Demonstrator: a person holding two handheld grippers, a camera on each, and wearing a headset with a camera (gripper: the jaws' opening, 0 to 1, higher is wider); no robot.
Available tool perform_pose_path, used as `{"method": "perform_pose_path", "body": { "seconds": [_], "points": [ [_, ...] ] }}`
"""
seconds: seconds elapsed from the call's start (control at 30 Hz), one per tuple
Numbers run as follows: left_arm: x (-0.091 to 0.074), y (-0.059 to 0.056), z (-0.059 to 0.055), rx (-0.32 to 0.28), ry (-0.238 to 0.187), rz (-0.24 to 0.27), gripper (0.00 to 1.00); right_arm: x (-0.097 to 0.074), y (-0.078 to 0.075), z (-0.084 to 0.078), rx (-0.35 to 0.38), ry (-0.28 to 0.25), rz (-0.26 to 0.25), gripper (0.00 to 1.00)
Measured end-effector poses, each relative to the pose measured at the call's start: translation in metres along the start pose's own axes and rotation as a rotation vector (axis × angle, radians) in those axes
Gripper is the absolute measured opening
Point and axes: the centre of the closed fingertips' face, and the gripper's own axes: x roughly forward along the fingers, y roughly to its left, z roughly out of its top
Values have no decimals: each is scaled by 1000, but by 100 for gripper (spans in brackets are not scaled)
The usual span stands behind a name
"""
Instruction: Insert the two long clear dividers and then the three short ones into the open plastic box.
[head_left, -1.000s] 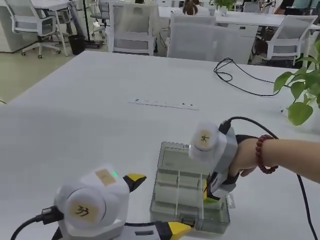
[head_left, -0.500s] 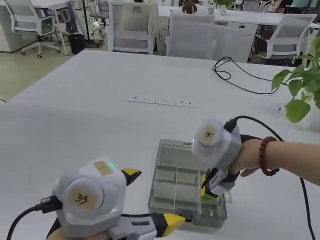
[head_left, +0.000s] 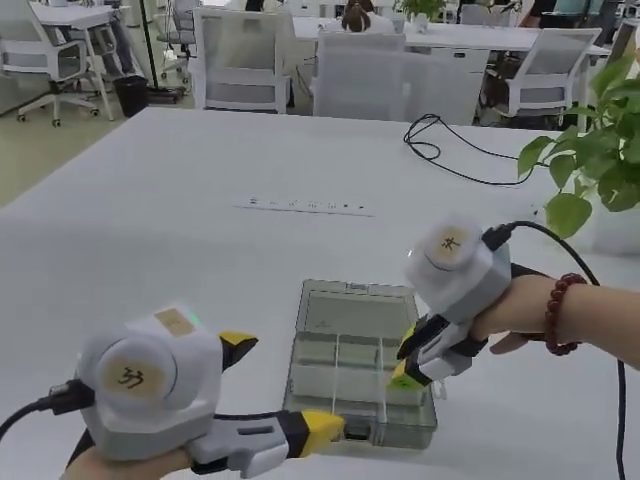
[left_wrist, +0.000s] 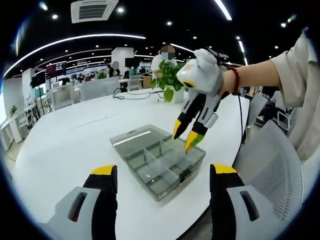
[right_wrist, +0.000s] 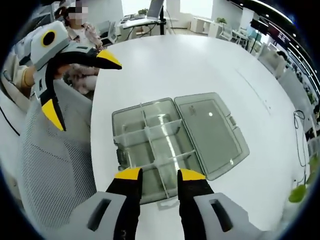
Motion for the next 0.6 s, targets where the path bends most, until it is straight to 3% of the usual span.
{"method": "perform_pose_path", "body": {
  "seconds": [0.43,0.6],
  "points": [
    [-16,19,13,5,7,46,78,-60,10,8,169,-269,-102,49],
    [-20,22,16,-6,8,59,79,-78,16,6,211,-338,-131,55]
  ]
}}
